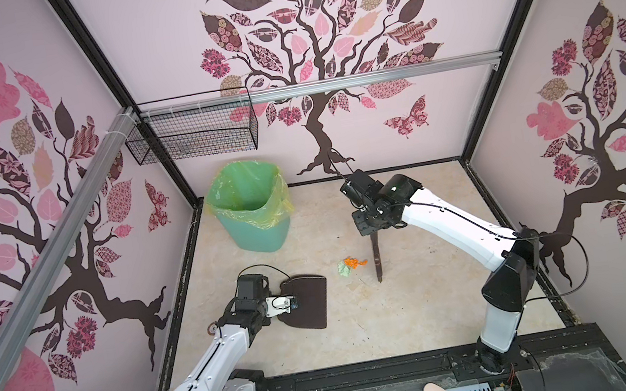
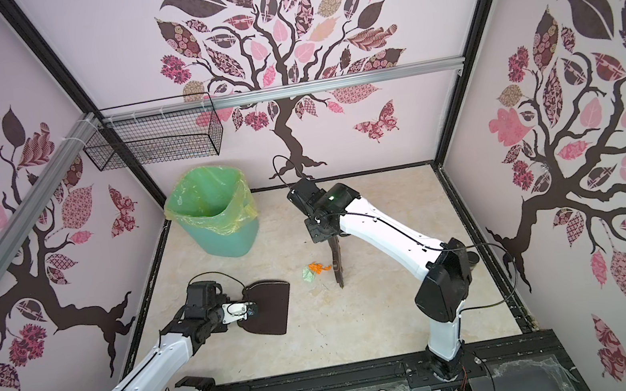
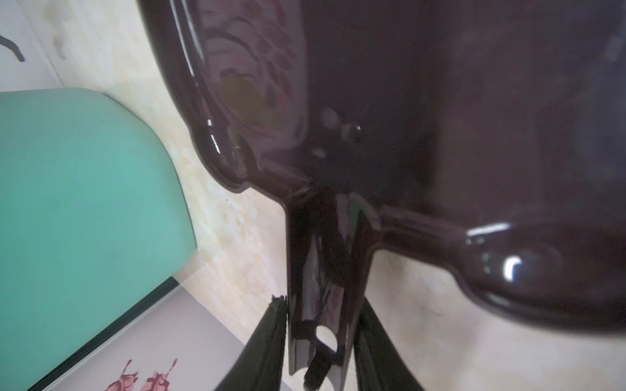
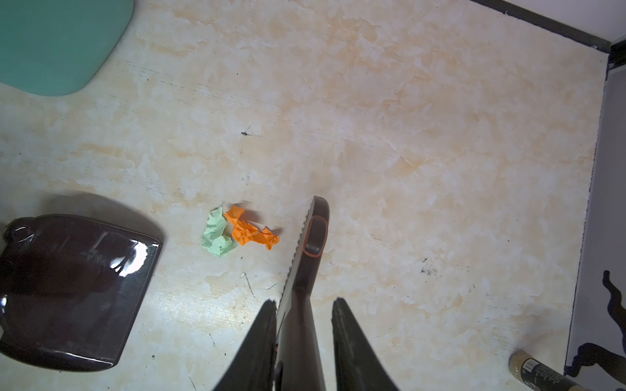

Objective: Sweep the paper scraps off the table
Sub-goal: 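Sweep the orange and green scraps toward the dustpan with the right brush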

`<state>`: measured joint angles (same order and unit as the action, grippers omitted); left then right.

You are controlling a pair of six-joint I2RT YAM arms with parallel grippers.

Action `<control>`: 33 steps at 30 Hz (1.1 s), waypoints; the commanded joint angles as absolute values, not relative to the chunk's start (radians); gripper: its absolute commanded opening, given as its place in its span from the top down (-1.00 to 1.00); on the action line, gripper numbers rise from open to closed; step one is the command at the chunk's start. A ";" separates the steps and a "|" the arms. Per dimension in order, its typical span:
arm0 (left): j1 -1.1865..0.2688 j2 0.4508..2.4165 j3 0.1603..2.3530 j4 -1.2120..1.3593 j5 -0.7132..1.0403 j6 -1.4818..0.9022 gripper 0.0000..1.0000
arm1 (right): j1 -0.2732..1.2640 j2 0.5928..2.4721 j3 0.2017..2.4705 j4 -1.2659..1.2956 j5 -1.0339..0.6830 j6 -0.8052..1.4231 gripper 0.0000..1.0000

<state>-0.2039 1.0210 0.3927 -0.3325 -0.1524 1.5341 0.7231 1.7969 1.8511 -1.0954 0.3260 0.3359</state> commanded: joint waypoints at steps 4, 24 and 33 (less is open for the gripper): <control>-0.201 1.003 0.424 -0.445 -0.103 1.543 0.18 | 0.716 1.763 1.816 -1.077 0.322 0.333 1.00; 0.077 1.027 0.577 -0.685 0.279 1.875 0.36 | 0.710 1.693 1.707 -1.032 0.319 0.339 1.00; 0.077 1.050 0.499 -0.605 0.261 1.896 0.52 | 0.703 1.683 1.705 -1.019 0.313 0.333 1.00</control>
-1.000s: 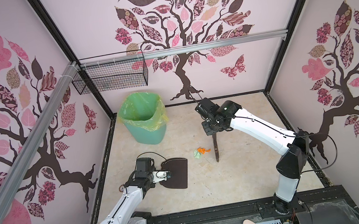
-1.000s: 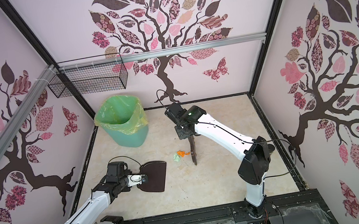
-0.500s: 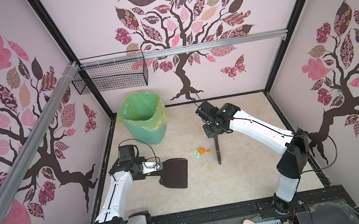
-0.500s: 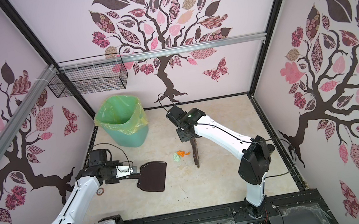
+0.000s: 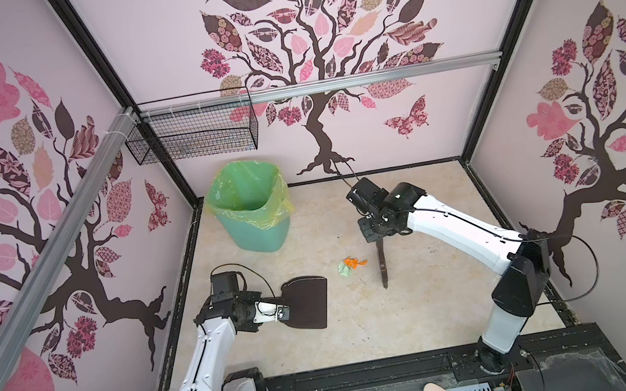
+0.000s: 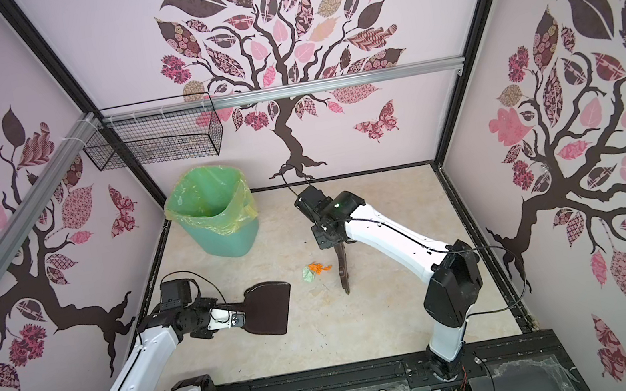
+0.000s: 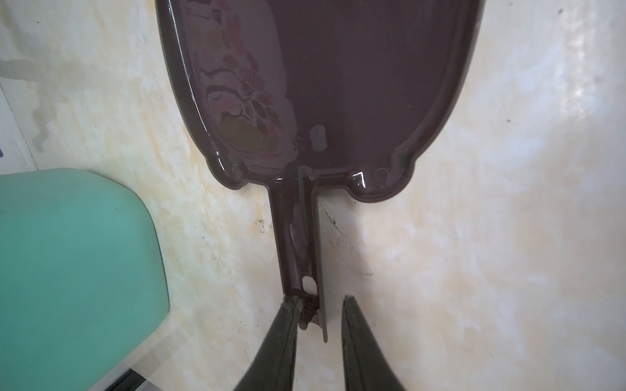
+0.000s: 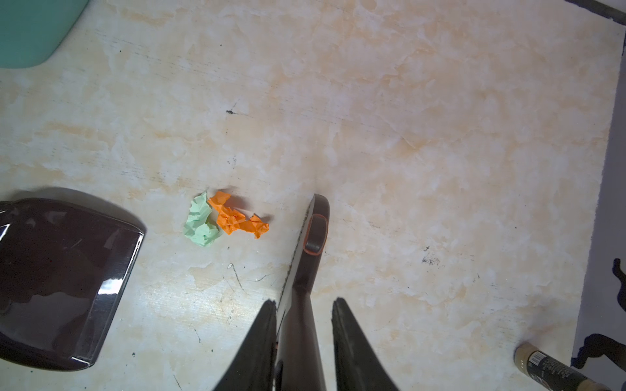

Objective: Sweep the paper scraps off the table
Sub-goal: 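Sweep the orange and green scraps toward the dustpan with the right brush, then push the scraps onto the dustpan with the right brush while left holds it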

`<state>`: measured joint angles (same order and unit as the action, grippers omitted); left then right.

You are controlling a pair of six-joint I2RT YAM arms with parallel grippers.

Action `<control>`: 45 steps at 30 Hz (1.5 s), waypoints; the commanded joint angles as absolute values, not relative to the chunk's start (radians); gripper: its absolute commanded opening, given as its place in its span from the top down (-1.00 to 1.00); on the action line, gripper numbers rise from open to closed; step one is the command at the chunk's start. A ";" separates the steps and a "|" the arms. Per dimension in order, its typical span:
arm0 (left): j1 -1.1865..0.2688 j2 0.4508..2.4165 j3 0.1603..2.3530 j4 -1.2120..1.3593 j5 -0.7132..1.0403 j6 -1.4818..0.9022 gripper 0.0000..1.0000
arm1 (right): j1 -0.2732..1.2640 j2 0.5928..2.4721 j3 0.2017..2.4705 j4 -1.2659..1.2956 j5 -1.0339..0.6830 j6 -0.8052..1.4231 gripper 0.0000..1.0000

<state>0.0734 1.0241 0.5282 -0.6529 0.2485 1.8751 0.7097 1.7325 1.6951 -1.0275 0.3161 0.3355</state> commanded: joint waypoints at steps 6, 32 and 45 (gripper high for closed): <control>0.077 1.135 0.495 -0.539 0.254 1.887 0.55 | 0.702 1.678 1.691 -1.019 0.315 0.336 1.00; 0.077 1.336 0.505 -0.337 0.218 1.873 0.66 | 0.701 1.697 1.678 -1.000 0.295 0.337 1.00; 0.077 1.229 0.486 -0.417 0.226 1.782 0.97 | 0.698 1.717 1.703 -0.998 0.284 0.326 1.00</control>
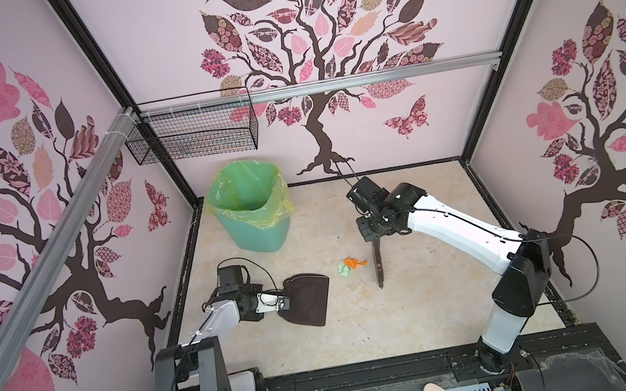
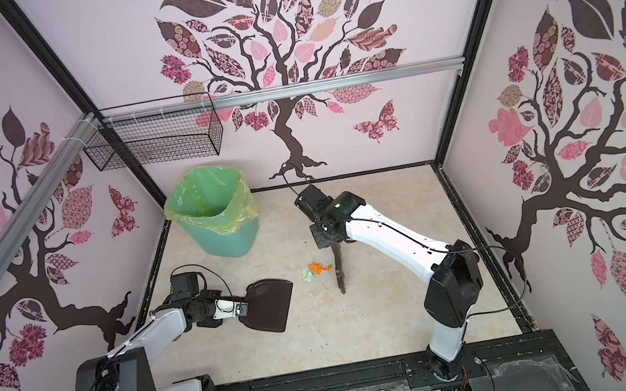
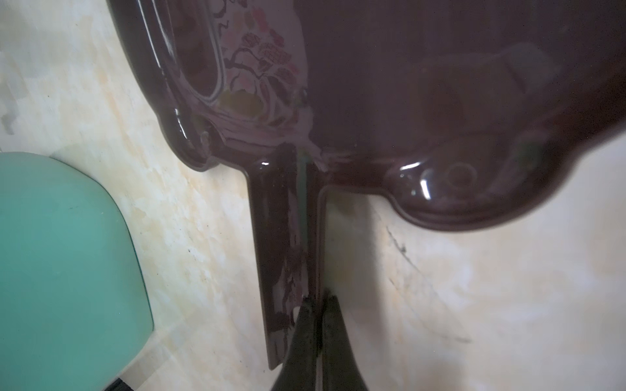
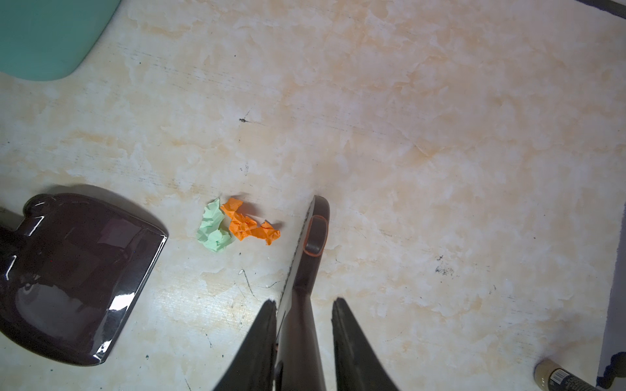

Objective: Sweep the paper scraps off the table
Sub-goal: 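Push the scraps onto the dustpan with the right brush while left holds it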

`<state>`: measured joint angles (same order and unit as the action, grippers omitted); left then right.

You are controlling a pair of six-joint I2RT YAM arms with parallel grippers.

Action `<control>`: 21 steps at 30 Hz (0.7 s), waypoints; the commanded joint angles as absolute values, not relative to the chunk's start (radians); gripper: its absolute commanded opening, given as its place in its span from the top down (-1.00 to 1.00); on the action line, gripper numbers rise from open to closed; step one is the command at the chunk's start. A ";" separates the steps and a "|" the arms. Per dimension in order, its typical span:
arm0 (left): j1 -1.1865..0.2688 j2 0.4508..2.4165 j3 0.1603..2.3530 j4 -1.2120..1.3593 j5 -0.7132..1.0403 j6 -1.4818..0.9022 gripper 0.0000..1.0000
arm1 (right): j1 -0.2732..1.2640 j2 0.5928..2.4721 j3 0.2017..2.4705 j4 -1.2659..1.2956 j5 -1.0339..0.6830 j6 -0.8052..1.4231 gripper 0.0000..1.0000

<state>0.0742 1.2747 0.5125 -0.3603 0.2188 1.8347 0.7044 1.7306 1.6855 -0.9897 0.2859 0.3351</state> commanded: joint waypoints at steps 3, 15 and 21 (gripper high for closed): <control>0.046 1.177 0.475 -0.419 0.142 1.706 0.98 | 0.690 1.740 1.742 -1.018 0.281 0.281 1.00; -0.087 1.137 0.537 -0.455 -0.081 1.519 1.00 | 0.648 2.080 2.240 -1.301 0.273 0.139 1.00; -0.159 1.188 0.623 -0.488 -0.149 1.430 1.00 | 0.650 2.136 2.283 -1.325 0.190 0.120 1.00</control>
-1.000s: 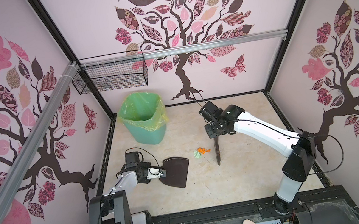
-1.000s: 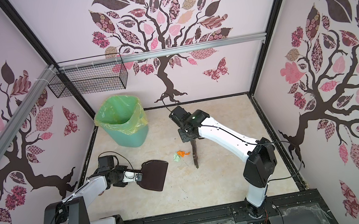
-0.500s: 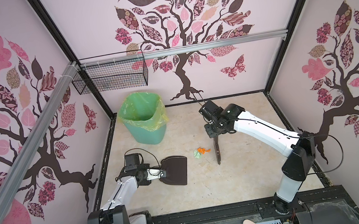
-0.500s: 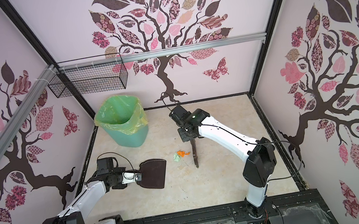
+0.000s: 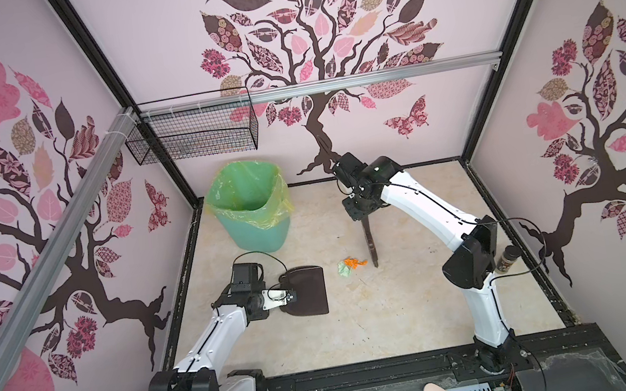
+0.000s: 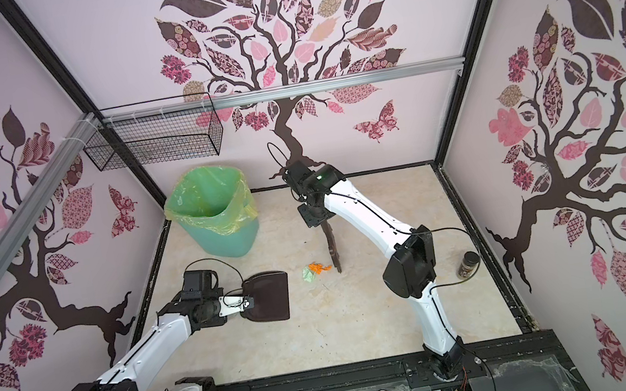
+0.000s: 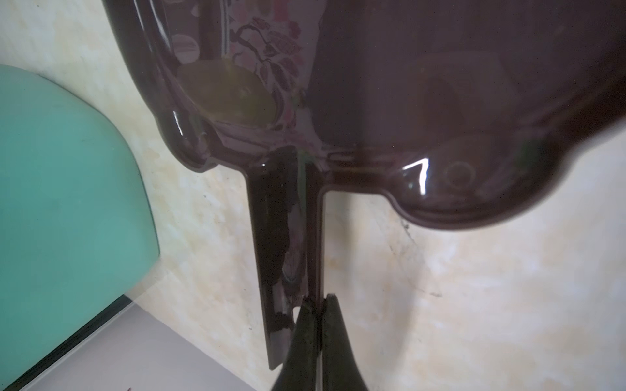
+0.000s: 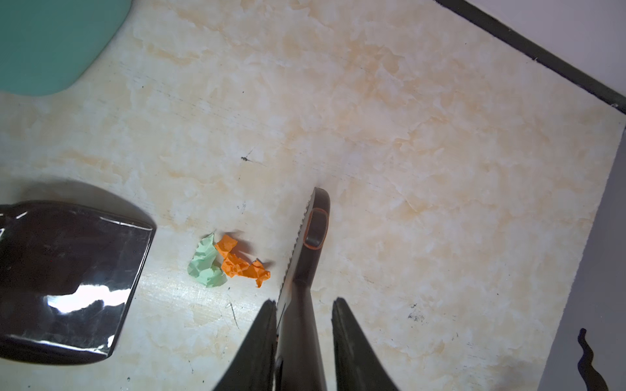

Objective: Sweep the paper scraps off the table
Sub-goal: 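Push the scraps onto the dustpan with the right brush while left holds it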

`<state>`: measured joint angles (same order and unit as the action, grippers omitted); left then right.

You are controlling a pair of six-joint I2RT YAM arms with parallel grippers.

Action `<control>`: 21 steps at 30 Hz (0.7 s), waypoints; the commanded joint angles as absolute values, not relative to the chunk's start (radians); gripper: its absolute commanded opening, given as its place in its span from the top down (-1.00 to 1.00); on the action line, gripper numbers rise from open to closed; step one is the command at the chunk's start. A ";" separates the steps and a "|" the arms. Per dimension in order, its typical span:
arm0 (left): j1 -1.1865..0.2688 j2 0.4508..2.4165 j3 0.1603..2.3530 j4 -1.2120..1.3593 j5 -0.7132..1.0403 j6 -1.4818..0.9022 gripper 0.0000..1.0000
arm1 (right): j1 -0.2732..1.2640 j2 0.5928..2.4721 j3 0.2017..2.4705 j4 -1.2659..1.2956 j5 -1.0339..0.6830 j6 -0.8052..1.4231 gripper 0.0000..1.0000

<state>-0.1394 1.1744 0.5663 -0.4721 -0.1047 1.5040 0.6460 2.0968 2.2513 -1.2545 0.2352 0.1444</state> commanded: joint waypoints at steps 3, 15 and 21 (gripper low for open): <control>-0.194 1.227 0.648 -0.472 -0.184 1.375 1.00 | 0.663 2.153 2.279 -1.327 0.177 0.121 1.00; -0.334 1.312 0.651 -0.408 -0.261 1.260 1.00 | 0.787 2.240 2.357 -1.337 0.125 0.189 1.00; -0.350 1.339 0.669 -0.402 -0.263 1.236 1.00 | 0.814 2.225 2.393 -1.298 0.056 0.246 1.00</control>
<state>-0.3431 1.3277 0.6239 -0.4122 -0.2550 1.2636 0.8036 2.1925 2.3707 -1.2957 0.1490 0.1883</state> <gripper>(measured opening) 0.049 0.301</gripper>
